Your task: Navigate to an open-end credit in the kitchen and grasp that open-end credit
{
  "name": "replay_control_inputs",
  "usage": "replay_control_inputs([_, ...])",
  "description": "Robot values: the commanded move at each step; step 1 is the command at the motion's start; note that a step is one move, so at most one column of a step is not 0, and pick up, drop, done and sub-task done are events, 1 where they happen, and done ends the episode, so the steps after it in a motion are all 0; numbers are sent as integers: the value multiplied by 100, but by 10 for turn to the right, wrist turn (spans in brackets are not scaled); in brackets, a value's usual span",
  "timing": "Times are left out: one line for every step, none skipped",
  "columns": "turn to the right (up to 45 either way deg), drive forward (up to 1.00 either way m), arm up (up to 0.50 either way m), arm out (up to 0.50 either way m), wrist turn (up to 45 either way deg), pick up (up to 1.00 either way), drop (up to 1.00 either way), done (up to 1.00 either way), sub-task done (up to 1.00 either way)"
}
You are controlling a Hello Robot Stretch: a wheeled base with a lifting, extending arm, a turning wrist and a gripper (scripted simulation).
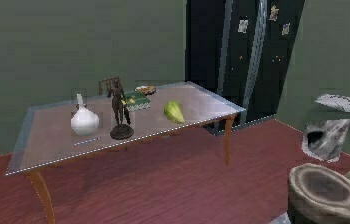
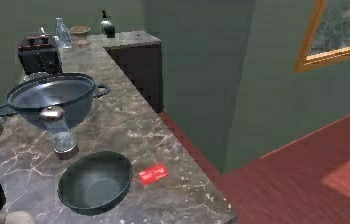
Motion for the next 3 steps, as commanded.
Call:
replay_control_inputs([0,0,50,0,0,0,0,0,0])
replay_control_inputs([0,0,38,0,0,0,0,0,0])
replay_control_inputs([0,0,0,10,0,0,0,0,0])
